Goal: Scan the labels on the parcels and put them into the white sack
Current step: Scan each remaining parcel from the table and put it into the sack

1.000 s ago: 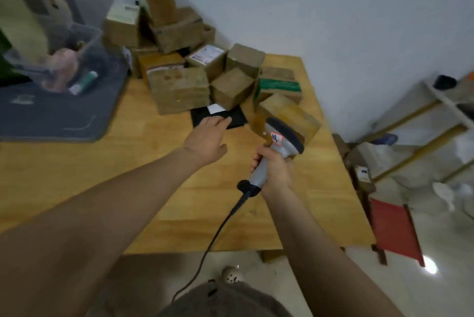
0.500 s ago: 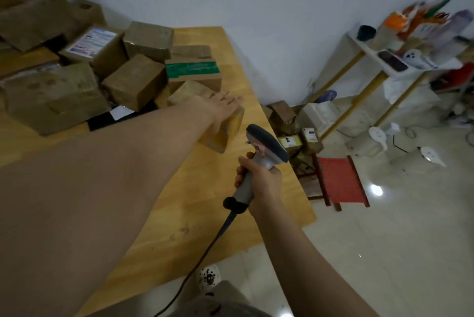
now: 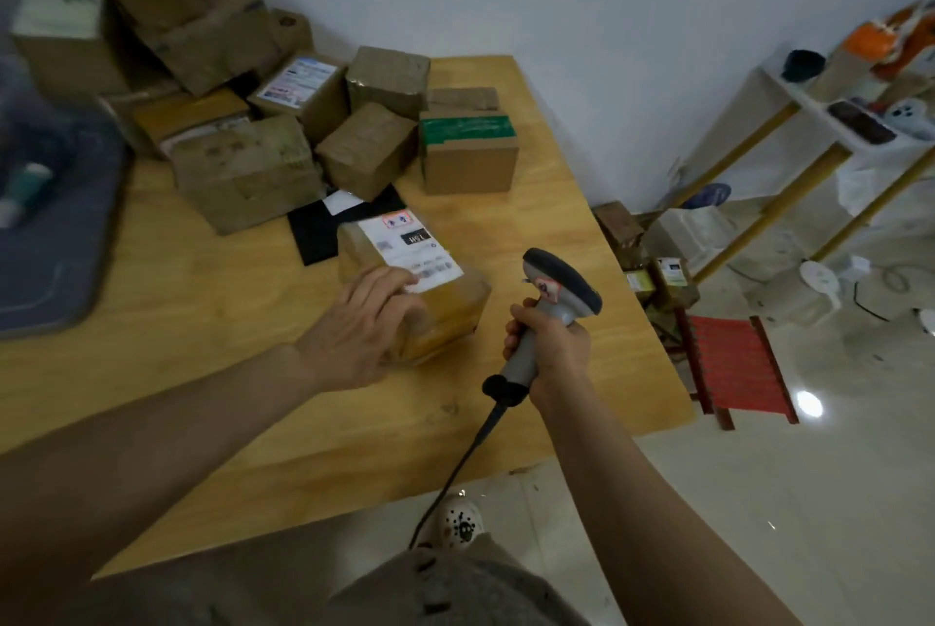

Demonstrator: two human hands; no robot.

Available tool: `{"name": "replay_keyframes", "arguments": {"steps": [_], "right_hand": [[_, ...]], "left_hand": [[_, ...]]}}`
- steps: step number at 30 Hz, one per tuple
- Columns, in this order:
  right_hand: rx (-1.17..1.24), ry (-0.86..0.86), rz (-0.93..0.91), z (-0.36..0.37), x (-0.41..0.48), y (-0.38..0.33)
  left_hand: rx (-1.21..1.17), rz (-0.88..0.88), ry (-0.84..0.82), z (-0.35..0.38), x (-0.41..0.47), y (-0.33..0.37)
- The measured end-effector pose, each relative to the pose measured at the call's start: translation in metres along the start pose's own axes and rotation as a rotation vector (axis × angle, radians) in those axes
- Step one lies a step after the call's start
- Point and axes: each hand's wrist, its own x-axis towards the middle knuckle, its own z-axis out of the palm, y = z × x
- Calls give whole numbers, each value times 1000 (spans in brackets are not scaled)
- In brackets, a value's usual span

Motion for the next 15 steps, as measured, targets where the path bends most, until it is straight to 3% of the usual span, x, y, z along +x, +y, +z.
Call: {"name": "replay_keyframes", "arguments": {"steps": [4, 8, 15], "right_hand": [[-71, -42, 17, 19, -18, 18], [-187, -91, -4, 36, -34, 26], [-526, -264, -65, 58, -57, 14]], "left_hand": [[-177, -207, -47, -8, -55, -5], [-281, -428, -12, -8, -52, -2], [-177, -395, -208, -6, -46, -11]]}}
